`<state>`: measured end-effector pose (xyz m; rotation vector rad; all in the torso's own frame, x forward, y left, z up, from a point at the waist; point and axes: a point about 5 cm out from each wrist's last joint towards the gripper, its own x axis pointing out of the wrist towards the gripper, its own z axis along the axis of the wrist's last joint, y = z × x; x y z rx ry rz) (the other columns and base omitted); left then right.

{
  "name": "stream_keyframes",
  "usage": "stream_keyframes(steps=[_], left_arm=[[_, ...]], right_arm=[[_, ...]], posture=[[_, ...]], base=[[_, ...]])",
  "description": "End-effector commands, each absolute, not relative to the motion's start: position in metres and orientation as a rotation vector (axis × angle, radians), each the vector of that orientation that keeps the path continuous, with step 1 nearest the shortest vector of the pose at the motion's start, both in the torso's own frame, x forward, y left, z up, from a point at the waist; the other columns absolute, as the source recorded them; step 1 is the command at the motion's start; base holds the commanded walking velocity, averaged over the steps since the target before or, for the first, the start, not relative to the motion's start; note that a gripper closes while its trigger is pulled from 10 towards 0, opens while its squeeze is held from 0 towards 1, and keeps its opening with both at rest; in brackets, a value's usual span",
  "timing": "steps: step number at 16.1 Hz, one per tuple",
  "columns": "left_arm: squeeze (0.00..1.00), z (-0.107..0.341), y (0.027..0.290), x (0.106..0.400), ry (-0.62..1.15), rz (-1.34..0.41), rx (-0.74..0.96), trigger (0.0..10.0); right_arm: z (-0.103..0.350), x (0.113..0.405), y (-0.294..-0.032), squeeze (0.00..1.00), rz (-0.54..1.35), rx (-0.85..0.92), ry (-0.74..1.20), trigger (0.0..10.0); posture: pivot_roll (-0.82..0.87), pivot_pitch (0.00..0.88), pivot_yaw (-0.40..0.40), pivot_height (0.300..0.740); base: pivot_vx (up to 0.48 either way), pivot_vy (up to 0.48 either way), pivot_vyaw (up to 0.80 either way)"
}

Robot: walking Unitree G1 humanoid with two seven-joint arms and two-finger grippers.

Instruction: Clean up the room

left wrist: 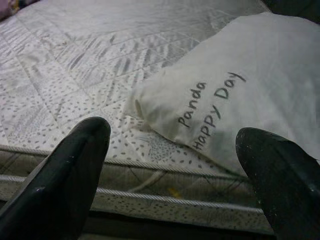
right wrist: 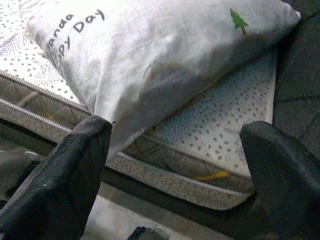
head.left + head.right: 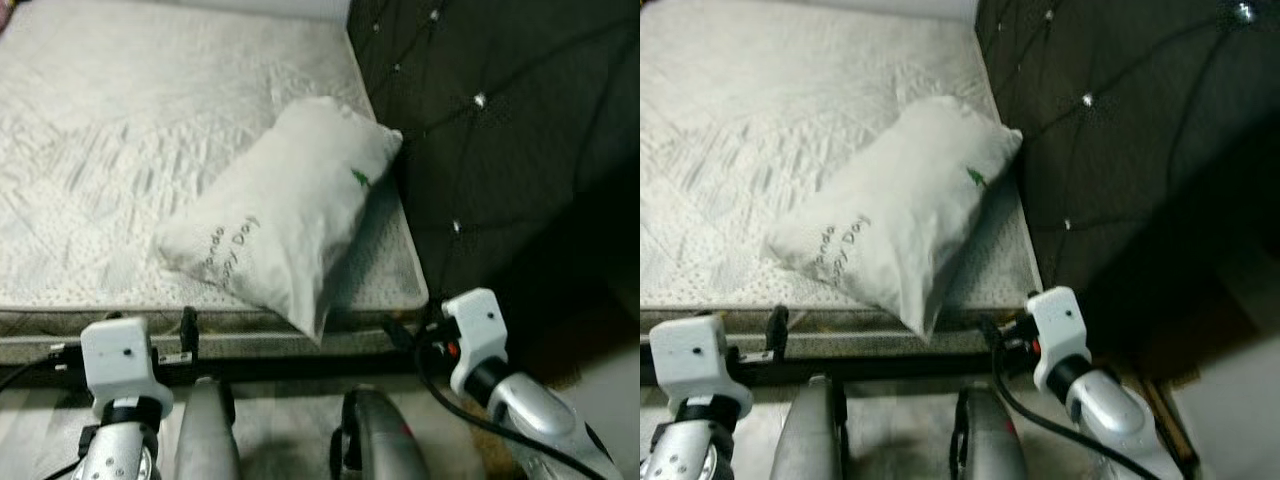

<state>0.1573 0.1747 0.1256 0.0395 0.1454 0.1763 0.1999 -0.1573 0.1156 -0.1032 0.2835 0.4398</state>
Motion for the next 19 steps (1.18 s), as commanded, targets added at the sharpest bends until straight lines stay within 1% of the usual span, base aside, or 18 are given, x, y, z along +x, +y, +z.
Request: stream_keyframes(steps=[1, 3, 5, 6, 7, 8, 9, 10, 11, 12, 13, 14, 15, 16, 19], left_arm=[[0.0, 0.124, 0.174, 0.158, 0.145, 0.183, 0.043, 10.0], [0.0, 0.126, 0.176, 0.159, 0.13, 0.215, 0.047, 10.0], [0.0, 0.141, 0.177, 0.168, 0.016, 0.263, 0.036, 10.0], [0.0, 0.148, 0.178, 0.172, -0.034, 0.273, 0.049, 10.0], [0.0, 0.157, 0.18, 0.175, -0.111, 0.313, 0.128, 10.0], [0.0, 0.158, 0.181, 0.175, -0.118, 0.321, 0.145, 10.0], [0.0, 0.156, 0.182, 0.175, -0.11, 0.331, 0.127, 10.0], [0.0, 0.155, 0.183, 0.175, -0.108, 0.333, 0.124, 10.0], [0.0, 0.152, 0.183, 0.173, -0.102, 0.33, 0.125, 10.0], [0.0, 0.151, 0.183, 0.173, -0.098, 0.327, 0.116, 10.0], [0.0, 0.151, 0.18, 0.172, -0.106, 0.287, 0.119, 10.0], [0.0, 0.151, 0.18, 0.172, -0.106, 0.287, 0.119, 10.0], [0.0, 0.15, 0.177, 0.171, -0.105, 0.274, 0.121, 10.0], [0.0, 0.15, 0.177, 0.171, -0.103, 0.271, 0.118, 10.0], [0.0, 0.146, 0.177, 0.17, -0.085, 0.265, 0.107, 10.0]], right_arm=[[0.113, 0.2, -0.159, 0.0, 0.433, -0.105, 0.289, 10.0], [0.118, 0.208, -0.159, 0.0, 0.413, -0.078, 0.246, 10.0], [0.133, 0.23, -0.152, 0.0, 0.34, 0.048, 0.154, 10.0], [0.137, 0.234, -0.147, 0.0, 0.331, 0.066, 0.131, 10.0], [0.143, 0.237, -0.143, 0.0, 0.307, 0.084, 0.092, 10.0], [0.144, 0.237, -0.142, 0.0, 0.304, 0.099, 0.083, 10.0], [0.151, 0.236, -0.14, 0.0, 0.296, 0.037, -0.023, 10.0], [0.152, 0.236, -0.139, 0.0, 0.292, 0.038, -0.033, 10.0], [0.154, 0.235, -0.138, 0.0, 0.314, 0.086, -0.045, 10.0], [0.155, 0.236, -0.138, 0.0, 0.323, 0.081, -0.048, 10.0], [0.155, 0.234, -0.135, 0.0, 0.35, 0.131, -0.041, 10.0], [0.155, 0.234, -0.135, 0.0, 0.35, 0.131, -0.041, 10.0], [0.152, 0.23, -0.131, 0.0, 0.387, 0.084, -0.035, 10.0], [0.151, 0.229, -0.13, 0.0, 0.393, 0.078, -0.036, 10.0], [0.148, 0.229, -0.129, 0.0, 0.396, 0.076, -0.031, 10.0]], posture=[[-0.01, 0.126, -0.101, 0.613], [-0.01, 0.124, -0.098, 0.613], [-0.01, 0.121, -0.101, 0.613], [0.0, 0.119, -0.102, 0.613], [0.0, 0.119, -0.102, 0.613], [0.0, 0.119, -0.102, 0.613], [-0.01, 0.124, -0.102, 0.613], [-0.01, 0.124, -0.102, 0.613], [-0.01, 0.124, -0.104, 0.613], [-0.01, 0.124, -0.104, 0.613], [-0.01, 0.126, -0.107, 0.613], [-0.01, 0.126, -0.107, 0.613], [0.0, 0.126, -0.107, 0.613], [0.0, 0.126, -0.107, 0.613], [0.0, 0.126, -0.105, 0.613]], base=[[0.0, 0.0, 0.0], [0.0, 0.0, 0.0], [0.0, 0.0, 0.0], [0.0, 0.0, 0.0], [0.0, 0.0, 0.0], [0.0, 0.0, 0.0], [0.0, 0.0, 0.0], [0.0, 0.0, 0.0], [0.0, 0.0, 0.0], [0.0, 0.0, 0.0], [0.0, 0.0, 0.0], [0.0, 0.0, 0.0], [0.48, 0.0, 0.0], [0.48, 0.0, 0.0], [0.48, 0.0, 0.8]])
